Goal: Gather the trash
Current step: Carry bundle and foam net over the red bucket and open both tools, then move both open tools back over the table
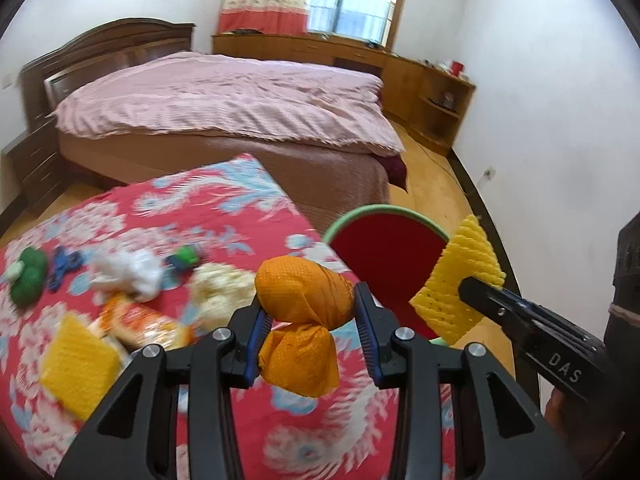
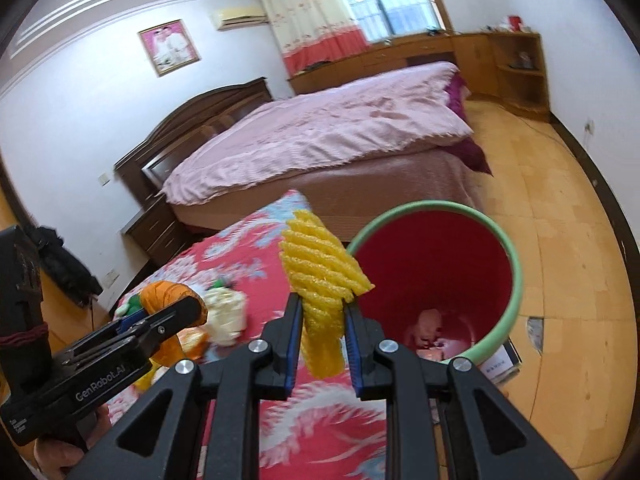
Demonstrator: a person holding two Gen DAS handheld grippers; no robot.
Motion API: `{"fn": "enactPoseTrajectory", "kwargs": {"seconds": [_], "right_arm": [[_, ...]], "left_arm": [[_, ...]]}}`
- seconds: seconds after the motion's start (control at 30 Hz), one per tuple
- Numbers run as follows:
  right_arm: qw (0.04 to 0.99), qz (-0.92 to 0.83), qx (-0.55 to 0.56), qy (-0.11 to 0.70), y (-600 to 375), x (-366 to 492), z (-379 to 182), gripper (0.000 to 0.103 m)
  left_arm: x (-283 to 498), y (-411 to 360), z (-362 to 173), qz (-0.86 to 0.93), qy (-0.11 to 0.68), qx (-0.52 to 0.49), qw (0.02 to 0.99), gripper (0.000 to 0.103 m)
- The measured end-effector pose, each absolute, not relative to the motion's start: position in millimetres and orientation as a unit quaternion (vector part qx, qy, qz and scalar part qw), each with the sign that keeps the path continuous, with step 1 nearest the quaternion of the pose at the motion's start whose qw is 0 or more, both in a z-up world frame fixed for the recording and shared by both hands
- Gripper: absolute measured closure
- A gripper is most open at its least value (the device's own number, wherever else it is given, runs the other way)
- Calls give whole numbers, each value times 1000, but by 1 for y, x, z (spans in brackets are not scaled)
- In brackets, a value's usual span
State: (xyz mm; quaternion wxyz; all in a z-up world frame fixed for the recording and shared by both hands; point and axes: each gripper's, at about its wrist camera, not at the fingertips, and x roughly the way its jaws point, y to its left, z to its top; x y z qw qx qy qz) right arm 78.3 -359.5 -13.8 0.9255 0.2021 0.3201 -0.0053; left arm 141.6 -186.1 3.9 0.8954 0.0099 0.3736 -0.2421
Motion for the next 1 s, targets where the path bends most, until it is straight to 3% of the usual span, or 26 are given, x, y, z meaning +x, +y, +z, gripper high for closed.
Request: {"fn": "enactPoseTrajectory", "kwargs": {"seconds": [0.43, 0.6, 0.73, 0.83, 1.0], "right_arm": [[900, -59, 247, 355, -432, 103, -74, 77], [891, -66, 259, 366, -445, 110, -90, 76], [882, -62, 275, 377, -454, 114, -97, 71], [882, -61, 277, 376, -457, 116, -98, 68], [883, -62, 277, 373, -458, 115, -98, 55]], "left_arm": [[180, -279, -39, -285, 405, 71, 866, 63], [191, -292, -52, -277, 415, 71, 863, 56], [198, -297, -57, -271, 417, 72, 864, 46], [197, -297, -53, -272, 407, 74, 869, 45], [198, -293, -49, -267, 406, 65, 871, 45]]}}
